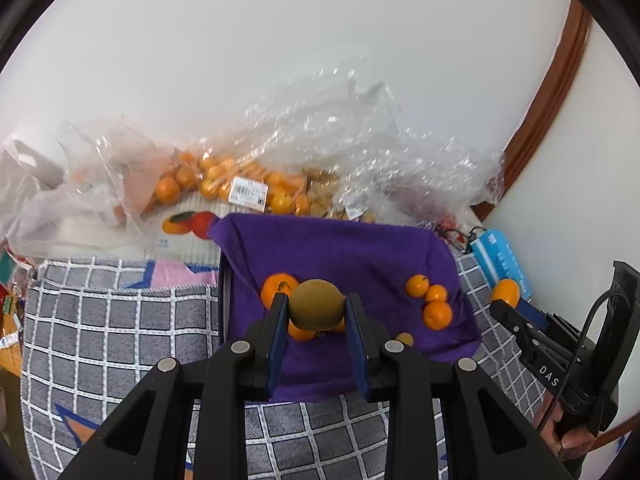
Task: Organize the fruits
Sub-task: 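Lower and release the yellow-green fruit with the left gripper while the right releases the orange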
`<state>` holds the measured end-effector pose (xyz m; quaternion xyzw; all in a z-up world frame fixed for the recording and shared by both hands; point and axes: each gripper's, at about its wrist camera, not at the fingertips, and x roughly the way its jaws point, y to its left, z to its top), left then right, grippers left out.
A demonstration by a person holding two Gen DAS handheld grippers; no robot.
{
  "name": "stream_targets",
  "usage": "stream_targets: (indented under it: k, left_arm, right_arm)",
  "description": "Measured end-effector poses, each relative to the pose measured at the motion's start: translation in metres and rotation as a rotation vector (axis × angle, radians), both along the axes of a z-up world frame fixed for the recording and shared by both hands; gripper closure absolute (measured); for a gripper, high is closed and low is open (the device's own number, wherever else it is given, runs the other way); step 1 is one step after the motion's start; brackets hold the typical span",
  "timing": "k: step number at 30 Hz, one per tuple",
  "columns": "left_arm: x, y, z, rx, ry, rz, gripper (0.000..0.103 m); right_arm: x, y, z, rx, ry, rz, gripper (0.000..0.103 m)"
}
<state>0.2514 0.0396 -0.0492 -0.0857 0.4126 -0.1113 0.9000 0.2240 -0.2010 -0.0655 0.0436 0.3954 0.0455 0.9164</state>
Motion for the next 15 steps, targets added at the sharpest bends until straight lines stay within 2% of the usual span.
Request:
stream_targets:
  k: [9,15]
  left_arm:
    - [0.027,-0.016,-0.062,0.017,0.144,-0.017,0.076]
    - [0.032,-0.023,-0.084,0.026,0.186,-0.028,0.076]
  right_arm:
    - [0.025,0.01,-0.064,-0.004,0.145,0.04,0.066]
    - [0.027,0.014,-0.08,-0.007,0.177,0.062,0.066]
